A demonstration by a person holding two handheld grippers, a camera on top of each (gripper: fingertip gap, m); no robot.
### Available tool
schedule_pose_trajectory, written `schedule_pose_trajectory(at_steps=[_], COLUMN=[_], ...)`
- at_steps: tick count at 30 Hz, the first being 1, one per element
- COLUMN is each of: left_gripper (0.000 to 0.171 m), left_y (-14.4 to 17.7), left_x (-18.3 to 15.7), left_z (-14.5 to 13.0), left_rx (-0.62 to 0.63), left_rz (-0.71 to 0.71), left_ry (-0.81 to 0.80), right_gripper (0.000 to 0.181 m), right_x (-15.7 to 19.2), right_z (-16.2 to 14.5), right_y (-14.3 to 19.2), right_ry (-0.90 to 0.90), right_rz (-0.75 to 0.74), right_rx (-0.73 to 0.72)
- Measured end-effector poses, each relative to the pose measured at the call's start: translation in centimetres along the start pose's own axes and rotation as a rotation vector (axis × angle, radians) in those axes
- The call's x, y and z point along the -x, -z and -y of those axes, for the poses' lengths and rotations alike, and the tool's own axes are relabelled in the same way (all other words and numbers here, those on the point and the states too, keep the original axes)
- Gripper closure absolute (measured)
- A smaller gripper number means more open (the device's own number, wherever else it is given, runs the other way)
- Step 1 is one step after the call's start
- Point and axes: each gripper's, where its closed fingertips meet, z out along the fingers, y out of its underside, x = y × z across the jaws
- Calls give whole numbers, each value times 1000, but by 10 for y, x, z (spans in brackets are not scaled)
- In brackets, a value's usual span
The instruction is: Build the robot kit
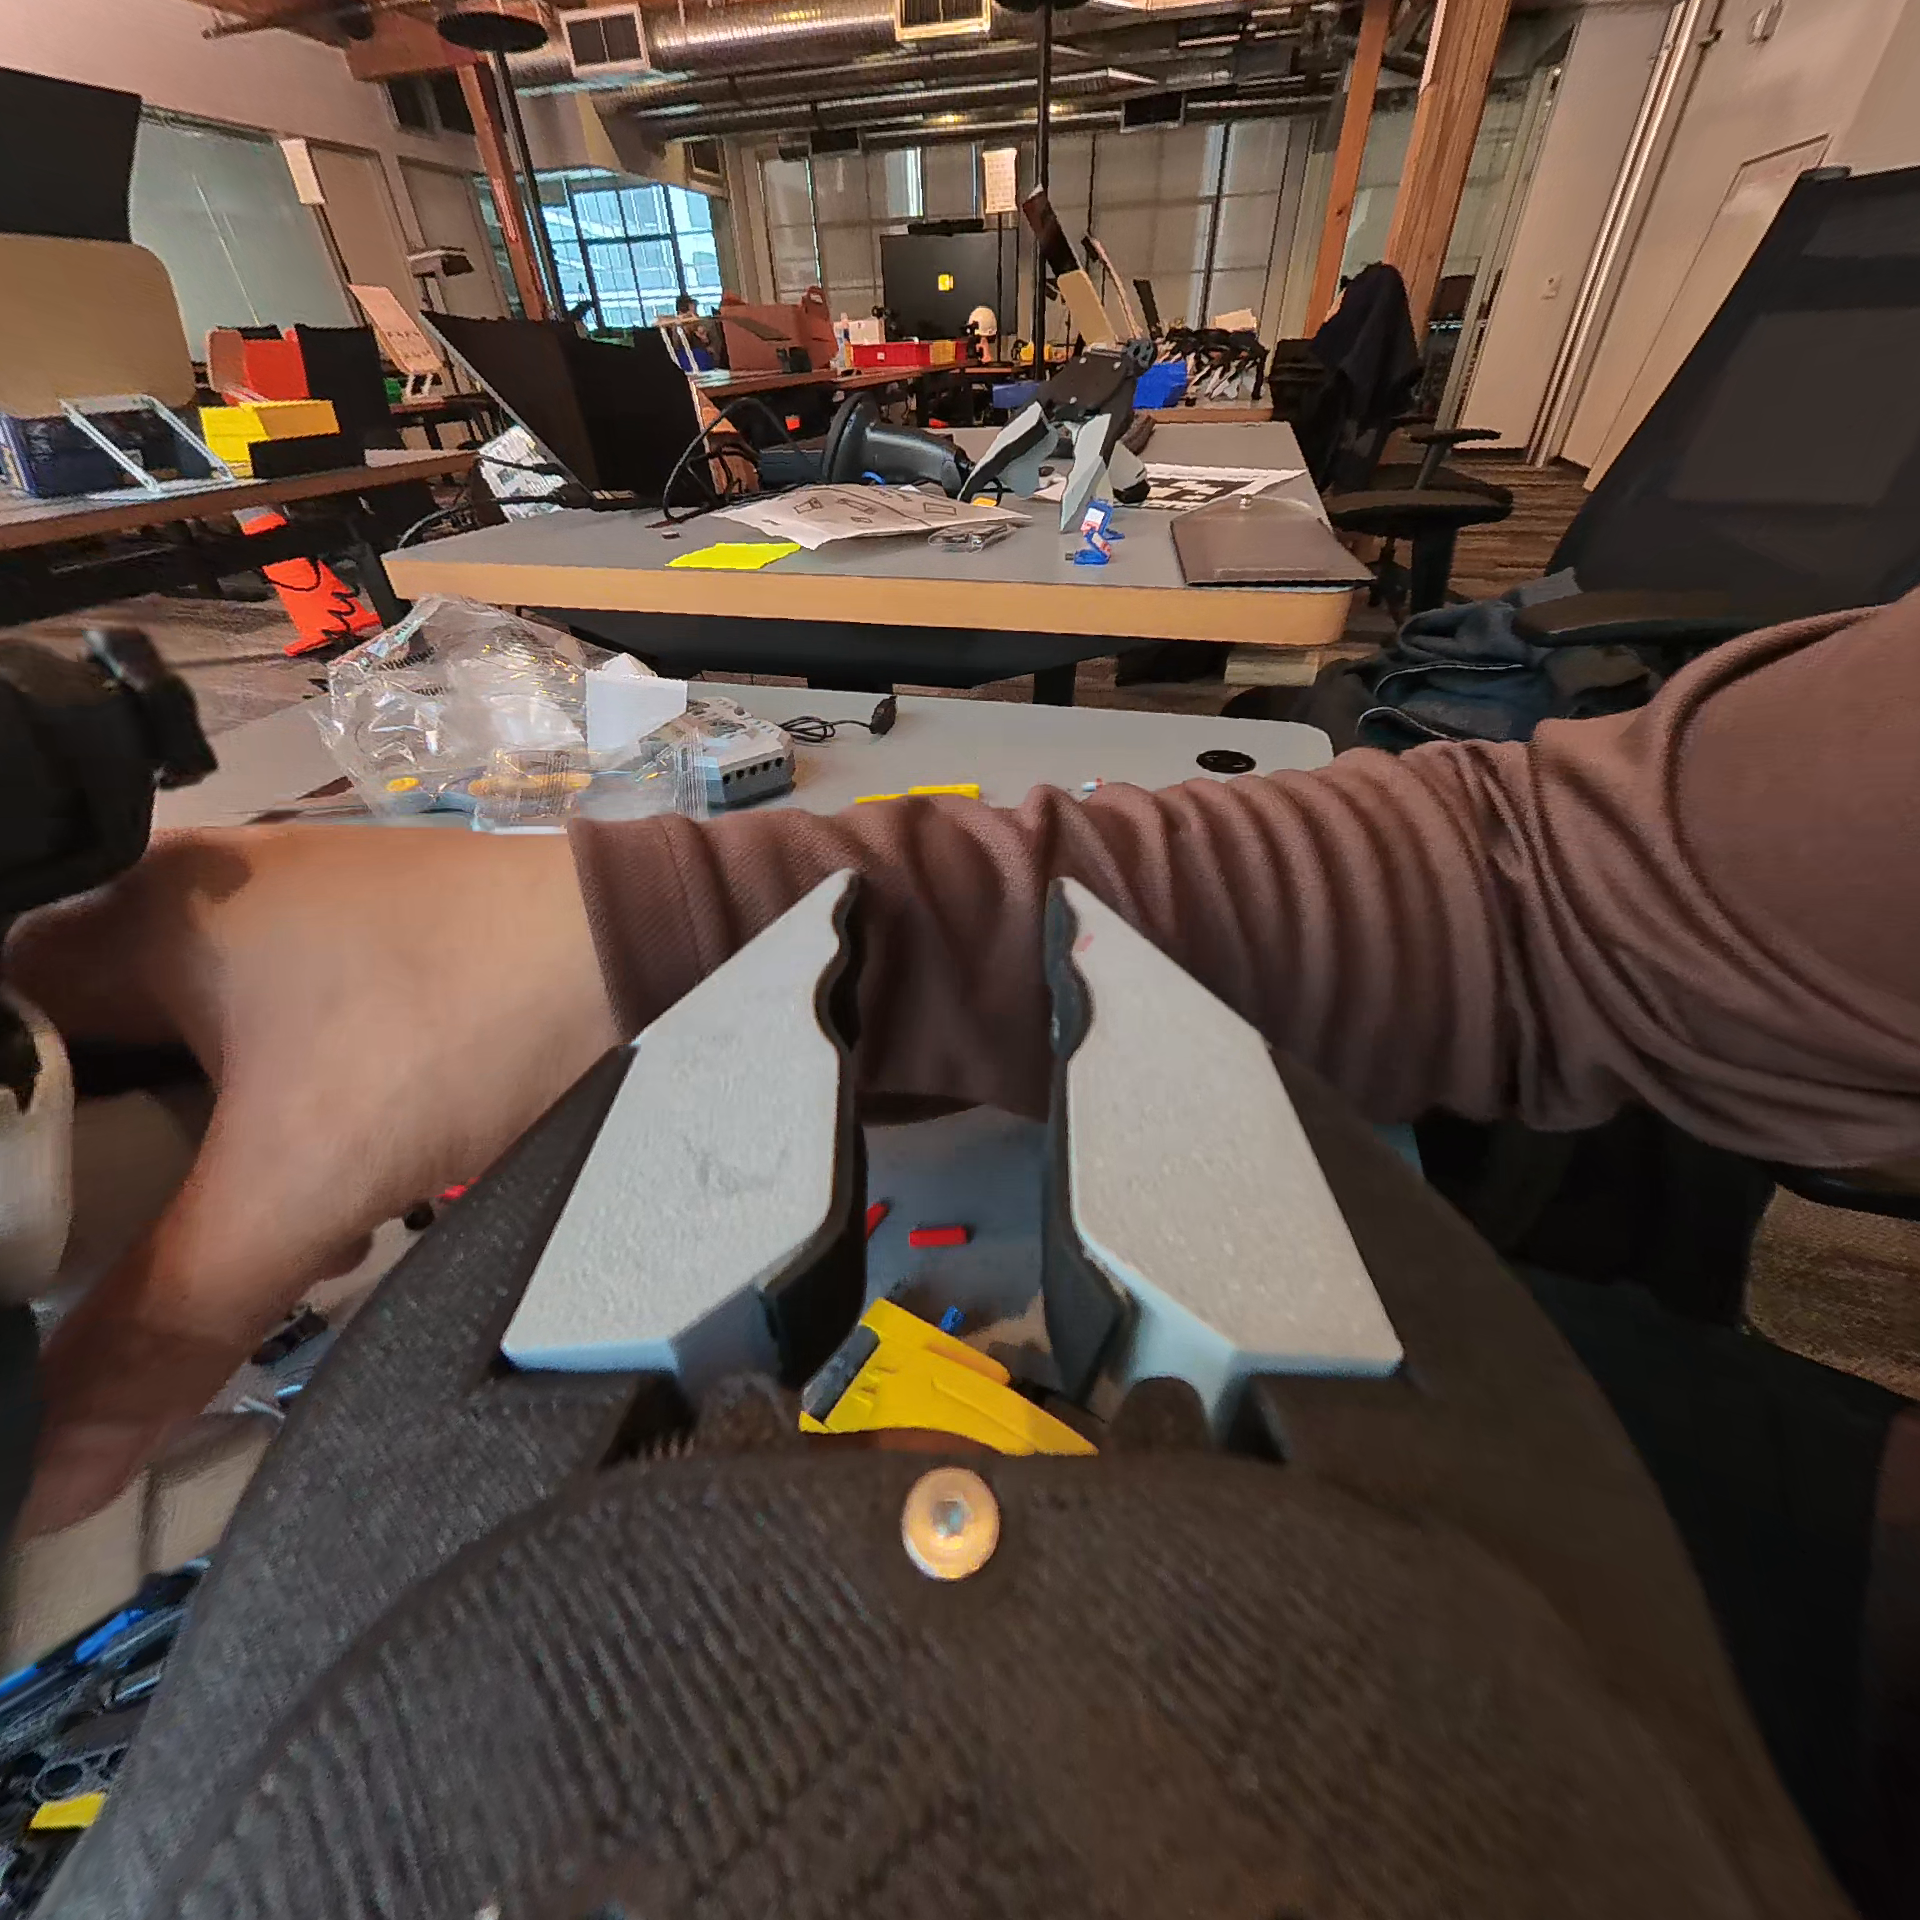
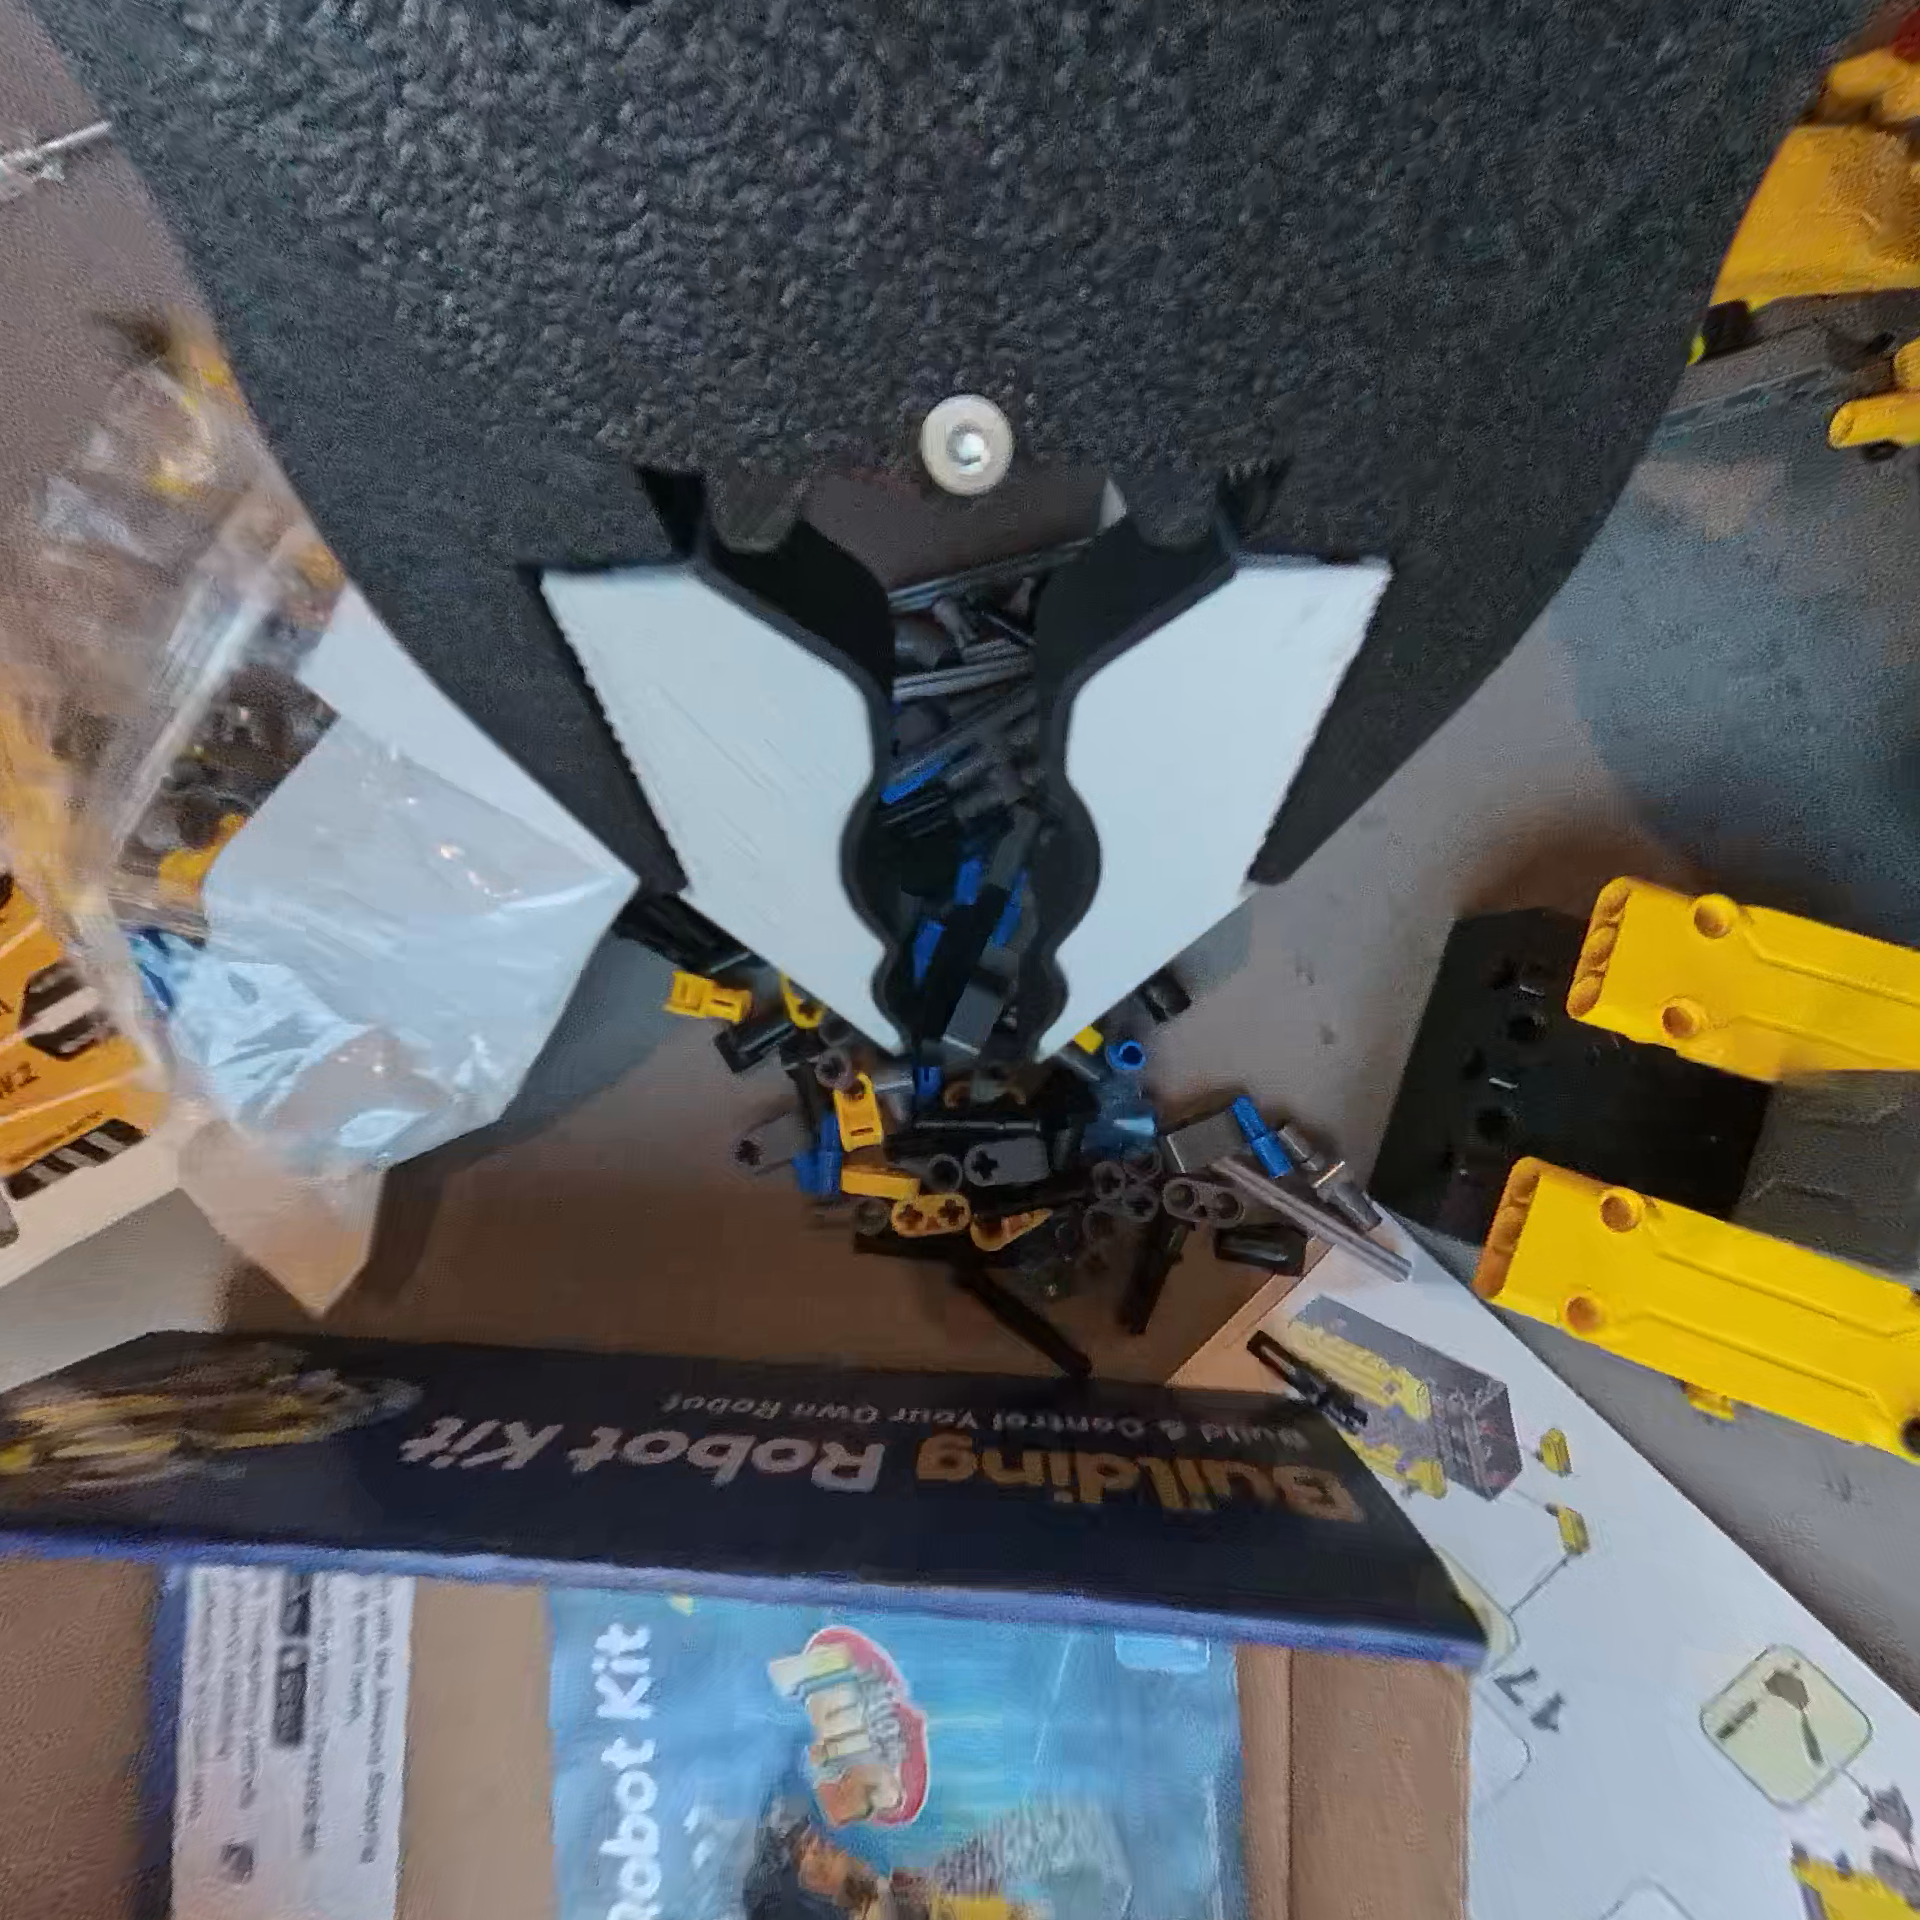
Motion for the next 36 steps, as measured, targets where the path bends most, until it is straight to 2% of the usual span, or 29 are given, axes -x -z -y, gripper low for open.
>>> schedule_pose_trajectory(at_steps=[1, 3, 7, 11, 15, 24, 26, 31, 33, 36], left_gripper=[141, 141, 141, 141, 141, 141, 141, 141, 141, 141], left_y=[0, 2, 3, 1, 0, 0, 1, 0, 0, -1], left_x=[0, 1, 1, 2, -3, -7, -6, -8, -10, -10], left_z=[1, 4, 6, 3, 3, 3, 4, 3, 4, 1], left_rx=[-3, -13, -24, -13, -13, -13, -15, -12, -15, -4], left_rz=[0, 5, -1, 1, -14, -20, -19, -27, -28, -25], left_ry=[0, 2, 21, 16, 20, 2, 8, 8, 1, -7], right_gripper=[172, 169, 165, 165, 164, 161, 169, 165, 175, 175], right_x=[3, -4, -21, -51, -64, -69, -67, -67, -68, -67], right_z=[-4, -15, -9, -10, -6, -4, -4, -7, -6, -5], right_y=[-1, 3, 14, 14, 13, -3, -4, -7, -7, -5], right_ry=[1, -5, -44, -42, -43, -161, -172, -172, -185, -176], right_rz=[25, 16, -11, -154, -210, -117, -100, -91, -83, -82], right_rx=[19, 67, 14, 36, 21, -2, -3, 1, -8, -17])
